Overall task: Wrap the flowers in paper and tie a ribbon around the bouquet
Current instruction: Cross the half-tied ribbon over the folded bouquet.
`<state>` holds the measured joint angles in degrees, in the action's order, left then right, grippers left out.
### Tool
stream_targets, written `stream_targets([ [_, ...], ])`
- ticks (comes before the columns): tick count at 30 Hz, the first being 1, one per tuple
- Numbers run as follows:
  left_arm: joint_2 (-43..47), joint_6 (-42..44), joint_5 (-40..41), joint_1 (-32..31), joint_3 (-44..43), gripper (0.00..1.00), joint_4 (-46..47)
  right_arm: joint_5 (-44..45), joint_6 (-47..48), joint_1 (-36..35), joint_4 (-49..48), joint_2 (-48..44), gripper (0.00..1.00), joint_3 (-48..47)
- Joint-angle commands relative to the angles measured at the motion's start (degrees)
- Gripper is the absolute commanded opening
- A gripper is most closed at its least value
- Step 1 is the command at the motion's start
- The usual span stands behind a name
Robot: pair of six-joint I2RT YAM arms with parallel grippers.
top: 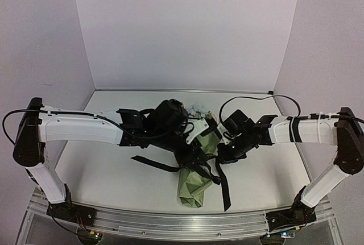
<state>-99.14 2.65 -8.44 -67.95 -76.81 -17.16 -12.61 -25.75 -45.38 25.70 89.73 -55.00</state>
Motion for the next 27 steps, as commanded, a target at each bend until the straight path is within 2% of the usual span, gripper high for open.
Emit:
stream_targets([
  [1, -7.1, 5.5, 5.6, -4.8, -6.3, 0.62, -7.0, -3.7, -1.3, 1.7, 0.9, 1.8, 0.0, -2.6],
  [6, -13.3, 8.1, 7.9, -6.5, -10.8, 0.65, -7.5, -7.0, -2.3, 2.9, 0.9, 3.4, 0.0, -3.3],
  [17, -21.6, 10.1, 13.0, -6.6, -16.9, 0.66, -8.6, -8.0, -3.8, 4.0, 0.1, 5.5, 0.0, -3.7],
  [20, -22.6, 10.1, 13.0, -6.6, -17.8, 0.61, -8.5, -8.0, -4.0, 4.0, -0.3, 5.8, 0.0, -3.6],
  [27, -23.3, 9.9, 11.0, -6.6, -18.2, 0.39, -9.3, -7.8, -4.1, 4.1, -0.8, 5.9, 0.0, -3.1],
])
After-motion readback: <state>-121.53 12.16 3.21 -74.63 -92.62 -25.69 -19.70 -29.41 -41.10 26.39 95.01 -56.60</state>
